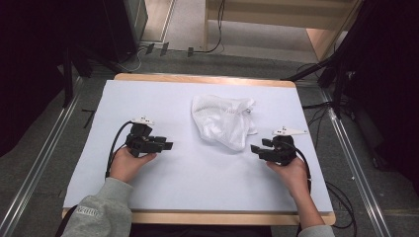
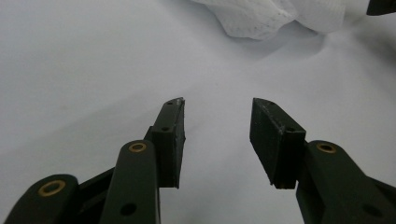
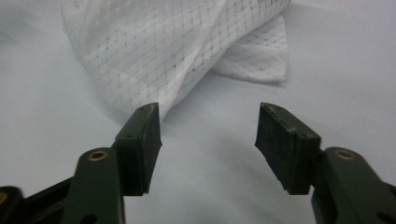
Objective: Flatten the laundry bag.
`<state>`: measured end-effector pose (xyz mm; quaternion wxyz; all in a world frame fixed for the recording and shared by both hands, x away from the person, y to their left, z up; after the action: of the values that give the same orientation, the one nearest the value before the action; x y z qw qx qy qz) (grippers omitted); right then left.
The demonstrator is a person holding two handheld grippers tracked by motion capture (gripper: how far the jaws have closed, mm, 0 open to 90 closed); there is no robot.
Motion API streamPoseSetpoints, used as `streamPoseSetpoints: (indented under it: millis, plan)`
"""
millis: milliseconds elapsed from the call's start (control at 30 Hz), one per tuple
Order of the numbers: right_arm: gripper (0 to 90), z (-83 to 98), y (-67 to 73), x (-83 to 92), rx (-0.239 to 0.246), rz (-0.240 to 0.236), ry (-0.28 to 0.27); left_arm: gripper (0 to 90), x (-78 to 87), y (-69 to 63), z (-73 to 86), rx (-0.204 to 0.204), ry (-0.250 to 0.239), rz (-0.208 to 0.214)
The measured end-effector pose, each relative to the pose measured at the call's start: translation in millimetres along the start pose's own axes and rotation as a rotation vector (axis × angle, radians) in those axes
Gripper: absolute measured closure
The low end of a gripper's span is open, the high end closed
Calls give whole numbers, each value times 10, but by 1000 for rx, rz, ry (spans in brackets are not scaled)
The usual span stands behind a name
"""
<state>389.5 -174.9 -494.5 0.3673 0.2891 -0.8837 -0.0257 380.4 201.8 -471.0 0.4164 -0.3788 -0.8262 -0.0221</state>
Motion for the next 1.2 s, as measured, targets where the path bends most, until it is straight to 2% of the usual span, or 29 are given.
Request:
streamPoseSetpoints:
  millis: [67, 133, 167, 333, 667, 1067, 1200]
  plan:
    - [464, 0, -7, 29, -10, 11, -2, 509, 2, -24, 6, -14, 3, 1]
    - [470, 0, -8, 44, -15, 15, -4, 511, 0, -36, 5, -28, 4, 2]
    - [475, -3, -17, 70, -21, 20, -10, 482, -12, -46, -3, -37, 1, -1]
    - [478, 8, -21, 102, -45, 24, -3, 449, -32, -40, -23, -30, -13, 4]
    - [480, 27, -30, 107, -43, 17, 10, 409, -46, -22, -24, -35, -21, 5]
    - [465, 44, 10, 116, -40, 11, 36, 389, -81, -50, -2, -51, 6, 11]
    - [449, 45, 1, 114, -31, 16, 38, 387, -76, -40, -5, -41, 1, 13]
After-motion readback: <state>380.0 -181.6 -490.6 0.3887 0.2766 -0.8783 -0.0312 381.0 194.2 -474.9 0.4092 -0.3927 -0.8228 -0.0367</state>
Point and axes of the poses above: each handheld gripper's, and its own axes: x roughly backward along the jaws, z roughly out of its underside, y roughly to its left, the point moved 6 cm from there along -x, roughly forward along the jaws, and after that the axes turned 3 degrees about -x, right-handed, at the moved point
